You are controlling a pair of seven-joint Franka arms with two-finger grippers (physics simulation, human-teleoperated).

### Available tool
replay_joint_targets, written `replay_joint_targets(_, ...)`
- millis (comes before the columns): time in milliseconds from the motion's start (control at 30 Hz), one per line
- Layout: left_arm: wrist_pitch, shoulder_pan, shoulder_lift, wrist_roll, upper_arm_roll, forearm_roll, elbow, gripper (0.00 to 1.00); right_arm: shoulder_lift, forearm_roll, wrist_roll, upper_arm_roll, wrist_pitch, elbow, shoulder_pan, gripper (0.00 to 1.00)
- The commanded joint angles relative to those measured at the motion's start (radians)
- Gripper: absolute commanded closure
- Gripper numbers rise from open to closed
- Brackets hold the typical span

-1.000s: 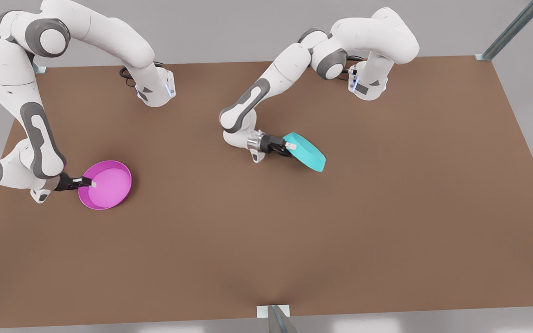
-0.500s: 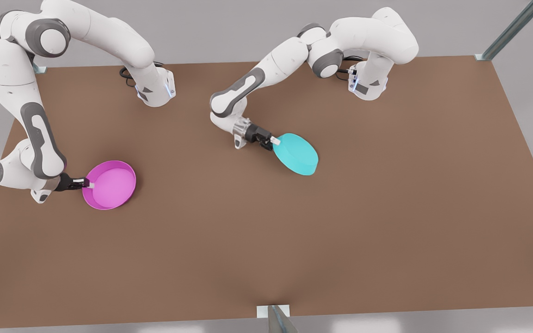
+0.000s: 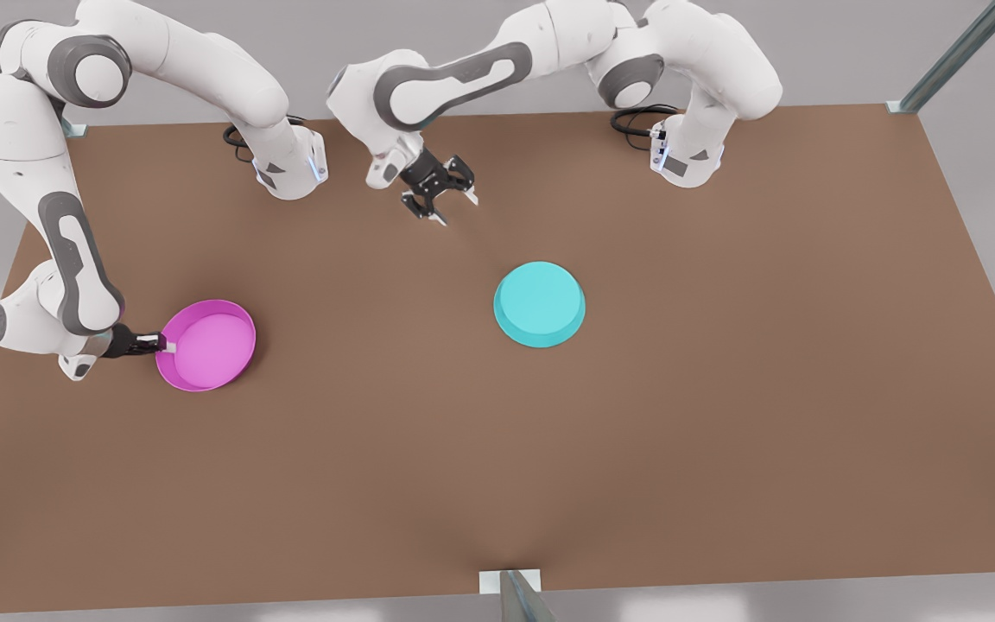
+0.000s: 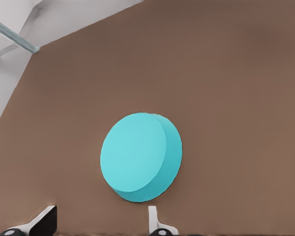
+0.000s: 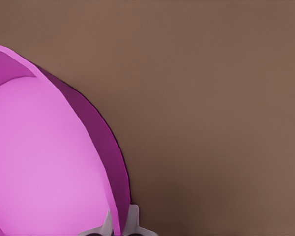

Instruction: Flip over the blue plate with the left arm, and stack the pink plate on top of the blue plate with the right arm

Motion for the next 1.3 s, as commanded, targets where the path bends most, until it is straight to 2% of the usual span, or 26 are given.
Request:
replay_joint_targets(0,0.023,0.117,-0.042,0.0,-0.002,-0.341,0.0,0.07,0.0,-0.009,0.007,0.0,0.0,0.0,0.0,0.79)
replay_joint_targets(33,0.074,0.431,-0.109,0.084,-0.003,-0.483,-0.002,0.06,0.0,-0.006,0.012,0.001,-0.001,0.0,0.002,0.79)
replay_joint_targets(67,0.08,0.632,-0.123,0.42,-0.002,-0.501,-0.002,0.0,-0.001,0.002,0.018,0.001,-0.007,0.004,0.0,0.79)
replay_joint_targets(133,0.078,0.871,-0.123,0.995,0.007,-0.498,-0.005,0.0,-0.003,0.008,0.018,0.003,-0.013,0.006,0.0,0.79)
replay_joint_targets(200,0.08,0.982,-0.123,1.21,0.009,-0.498,-0.005,0.0,-0.003,0.01,0.038,0.006,-0.017,0.006,0.002,0.79)
replay_joint_targets(300,0.048,0.999,-0.199,1.253,0.017,-0.458,-0.009,0.0,-0.003,0.02,0.038,0.008,-0.024,0.009,0.002,0.79)
replay_joint_targets(333,0.038,0.996,-0.299,1.321,0.023,-0.426,-0.081,0.0,-0.004,0.02,0.039,0.009,-0.053,0.026,0.003,0.79)
replay_joint_targets(367,0.052,0.996,-0.42,1.379,0.058,-0.424,-0.236,0.0,-0.004,0.02,0.039,0.009,-0.07,0.04,0.003,0.79)
replay_joint_targets(400,0.074,0.999,-0.465,1.387,0.064,-0.424,-0.302,0.0,-0.004,0.02,0.039,0.011,-0.076,0.05,0.005,0.79)
replay_joint_targets(533,0.075,1.0,-0.466,1.408,0.066,-0.424,-0.304,0.0,-0.006,0.036,0.039,0.018,-0.112,0.078,0.008,0.79)
replay_joint_targets(633,0.227,1.0,-0.601,1.407,0.067,-0.423,-0.535,0.0,-0.011,0.108,0.047,0.07,-0.178,0.089,0.006,0.79)
replay_joint_targets(800,0.227,1.013,-0.597,1.408,0.067,-0.424,-0.535,0.0,-0.009,0.135,0.124,0.19,-0.202,0.08,0.022,0.79)
replay_joint_targets(1267,0.239,1.034,-0.586,1.41,0.067,-0.424,-0.535,0.0,-0.015,0.234,0.206,0.193,-0.161,0.049,0.21,0.79)
